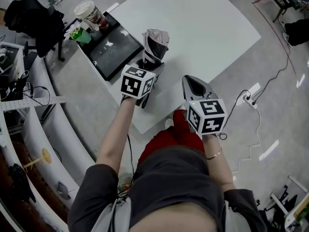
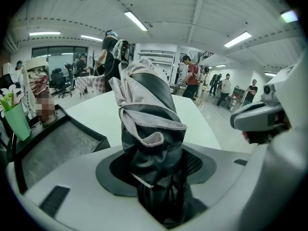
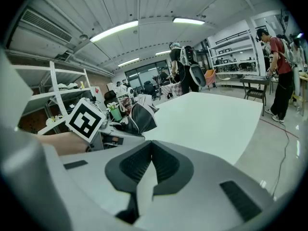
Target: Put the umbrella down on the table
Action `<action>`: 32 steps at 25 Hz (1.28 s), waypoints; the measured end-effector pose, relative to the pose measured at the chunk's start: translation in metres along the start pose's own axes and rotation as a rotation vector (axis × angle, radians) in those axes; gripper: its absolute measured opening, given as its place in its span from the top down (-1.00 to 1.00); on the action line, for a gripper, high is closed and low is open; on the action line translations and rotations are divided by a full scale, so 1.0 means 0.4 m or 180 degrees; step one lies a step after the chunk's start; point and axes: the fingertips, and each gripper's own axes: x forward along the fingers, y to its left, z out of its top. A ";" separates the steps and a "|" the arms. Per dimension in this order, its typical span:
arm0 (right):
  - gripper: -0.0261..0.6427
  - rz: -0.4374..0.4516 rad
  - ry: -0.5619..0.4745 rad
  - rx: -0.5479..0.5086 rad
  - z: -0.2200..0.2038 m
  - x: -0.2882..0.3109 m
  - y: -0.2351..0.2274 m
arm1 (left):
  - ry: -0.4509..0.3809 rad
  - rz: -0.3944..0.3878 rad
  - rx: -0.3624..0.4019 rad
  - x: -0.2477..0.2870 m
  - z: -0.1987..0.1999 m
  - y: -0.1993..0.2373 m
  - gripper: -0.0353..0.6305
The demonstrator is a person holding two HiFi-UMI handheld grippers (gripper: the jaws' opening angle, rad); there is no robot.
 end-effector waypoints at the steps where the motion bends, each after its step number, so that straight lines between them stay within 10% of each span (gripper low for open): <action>1: 0.87 -0.0001 0.0001 0.0003 0.004 0.002 -0.007 | 0.0026 -0.0002 0.0018 0.008 0.001 -0.002 0.16; 32: 0.87 0.0023 0.0182 0.0065 0.002 0.053 -0.095 | 0.0729 -0.0031 0.0288 0.149 -0.015 -0.029 0.16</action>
